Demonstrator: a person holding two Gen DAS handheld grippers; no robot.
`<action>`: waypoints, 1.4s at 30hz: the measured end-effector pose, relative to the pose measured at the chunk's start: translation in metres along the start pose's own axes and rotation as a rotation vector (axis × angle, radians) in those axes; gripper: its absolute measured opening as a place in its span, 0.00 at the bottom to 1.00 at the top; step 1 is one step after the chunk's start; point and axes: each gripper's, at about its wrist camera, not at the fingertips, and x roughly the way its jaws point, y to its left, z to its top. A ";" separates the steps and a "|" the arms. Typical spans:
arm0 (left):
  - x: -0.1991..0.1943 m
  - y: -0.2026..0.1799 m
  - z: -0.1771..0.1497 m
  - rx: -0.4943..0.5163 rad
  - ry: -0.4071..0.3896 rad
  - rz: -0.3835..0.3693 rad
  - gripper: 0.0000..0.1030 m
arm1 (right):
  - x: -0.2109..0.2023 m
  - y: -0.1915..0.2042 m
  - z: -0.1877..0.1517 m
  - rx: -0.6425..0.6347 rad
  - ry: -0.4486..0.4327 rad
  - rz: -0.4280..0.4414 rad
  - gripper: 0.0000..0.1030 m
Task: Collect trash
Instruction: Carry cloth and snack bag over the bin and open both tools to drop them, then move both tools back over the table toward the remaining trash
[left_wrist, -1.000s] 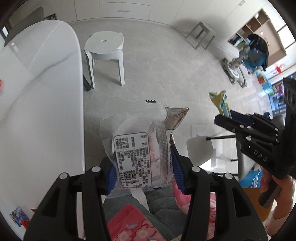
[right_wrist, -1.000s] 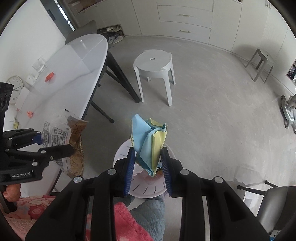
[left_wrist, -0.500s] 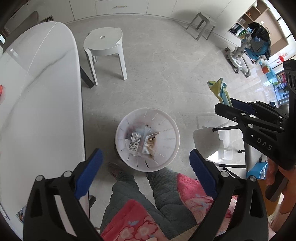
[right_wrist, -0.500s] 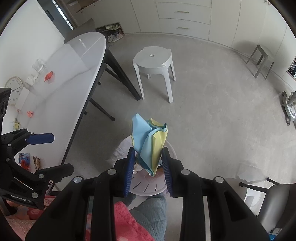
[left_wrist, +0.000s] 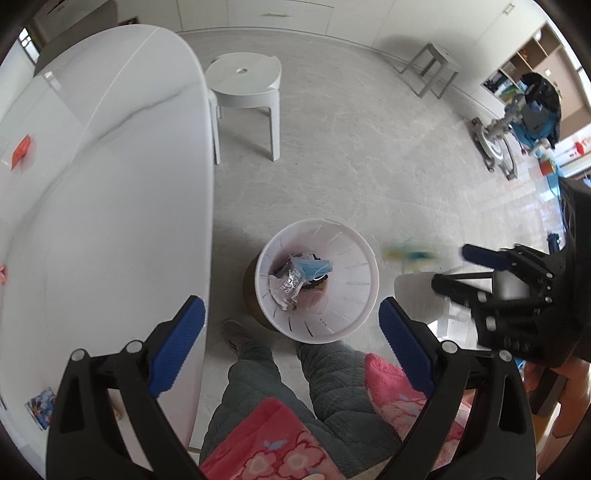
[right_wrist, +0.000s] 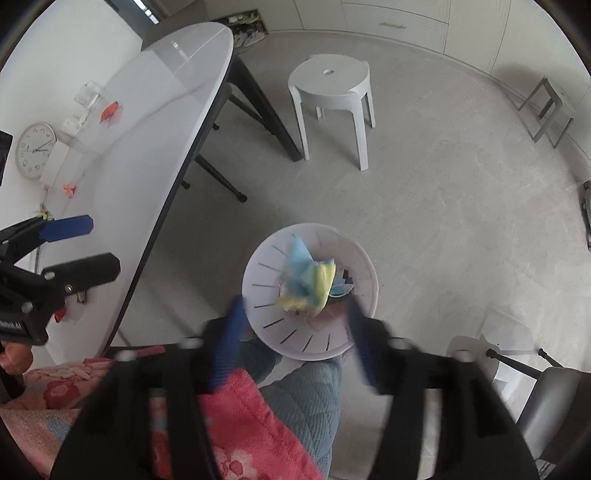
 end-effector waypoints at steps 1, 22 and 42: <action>-0.001 0.002 -0.001 -0.005 -0.002 0.003 0.88 | -0.001 0.001 0.000 -0.003 -0.009 -0.009 0.86; -0.017 0.060 -0.020 -0.220 -0.056 0.029 0.88 | -0.006 0.052 0.052 -0.090 -0.085 -0.038 0.98; -0.079 0.246 -0.144 -0.709 -0.187 0.215 0.88 | 0.044 0.286 0.066 -0.740 -0.006 0.214 0.98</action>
